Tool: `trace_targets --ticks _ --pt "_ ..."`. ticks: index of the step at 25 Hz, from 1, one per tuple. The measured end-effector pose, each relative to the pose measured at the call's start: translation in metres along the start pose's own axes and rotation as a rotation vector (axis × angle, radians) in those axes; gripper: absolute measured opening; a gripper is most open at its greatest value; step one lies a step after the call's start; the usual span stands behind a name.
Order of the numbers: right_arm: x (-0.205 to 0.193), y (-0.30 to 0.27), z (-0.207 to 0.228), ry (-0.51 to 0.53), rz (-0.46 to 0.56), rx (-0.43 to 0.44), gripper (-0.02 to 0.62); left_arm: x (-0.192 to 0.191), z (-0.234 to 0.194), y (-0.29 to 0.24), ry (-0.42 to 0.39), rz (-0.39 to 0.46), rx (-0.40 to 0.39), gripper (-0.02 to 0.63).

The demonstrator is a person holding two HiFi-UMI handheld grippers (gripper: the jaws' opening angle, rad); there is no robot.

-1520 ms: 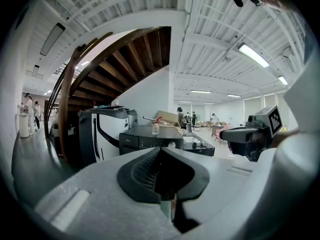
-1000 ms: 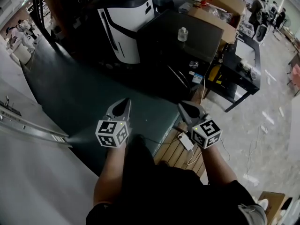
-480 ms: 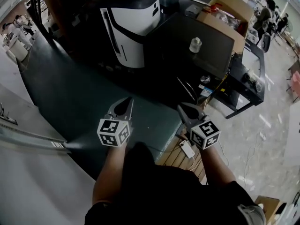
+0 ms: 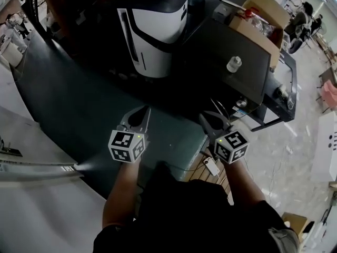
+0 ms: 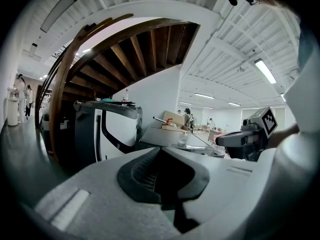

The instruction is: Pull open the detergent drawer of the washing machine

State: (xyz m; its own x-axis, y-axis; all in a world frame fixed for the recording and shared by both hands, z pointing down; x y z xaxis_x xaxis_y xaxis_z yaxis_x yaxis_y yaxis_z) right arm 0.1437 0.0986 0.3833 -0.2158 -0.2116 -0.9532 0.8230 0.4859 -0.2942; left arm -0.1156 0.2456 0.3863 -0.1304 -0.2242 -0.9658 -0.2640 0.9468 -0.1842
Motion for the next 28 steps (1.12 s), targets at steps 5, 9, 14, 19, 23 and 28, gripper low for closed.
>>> trace_targets --ticks 5,9,14,19,23,28 --pt "0.015 -0.012 -0.005 -0.012 -0.016 -0.04 0.003 0.024 -0.027 -0.002 -0.006 0.003 -0.021 0.011" --pt "0.018 -0.009 -0.001 -0.034 -0.021 -0.078 0.003 0.03 -0.027 -0.006 -0.003 -0.01 -0.056 0.011" --pt "0.024 -0.018 0.01 -0.064 -0.006 -0.103 0.003 0.036 -0.035 -0.021 -0.001 -0.027 -0.085 0.011" --pt "0.026 -0.042 0.03 -0.089 0.005 -0.109 0.003 0.044 -0.05 -0.053 -0.011 -0.046 -0.104 0.011" --pt "0.03 -0.072 0.053 -0.101 0.001 -0.106 0.003 0.052 -0.068 -0.084 -0.017 -0.065 -0.109 0.011" --pt "0.038 -0.12 0.092 -0.099 -0.027 -0.106 0.003 0.063 -0.097 -0.135 -0.022 -0.104 -0.113 0.011"
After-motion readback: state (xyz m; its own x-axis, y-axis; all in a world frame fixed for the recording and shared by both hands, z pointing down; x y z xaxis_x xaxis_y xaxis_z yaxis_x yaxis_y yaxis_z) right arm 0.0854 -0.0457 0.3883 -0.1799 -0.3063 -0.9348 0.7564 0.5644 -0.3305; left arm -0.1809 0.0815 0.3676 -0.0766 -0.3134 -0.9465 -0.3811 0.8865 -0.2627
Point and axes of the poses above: the fingertips, and each gripper's own axes: y backward along the fingers, z to its right, x out of its top, the point moved 10 cm from there along y, backward along the fingers, and after that the axes turned 15 degrees about -x, right-handed, at the moved point
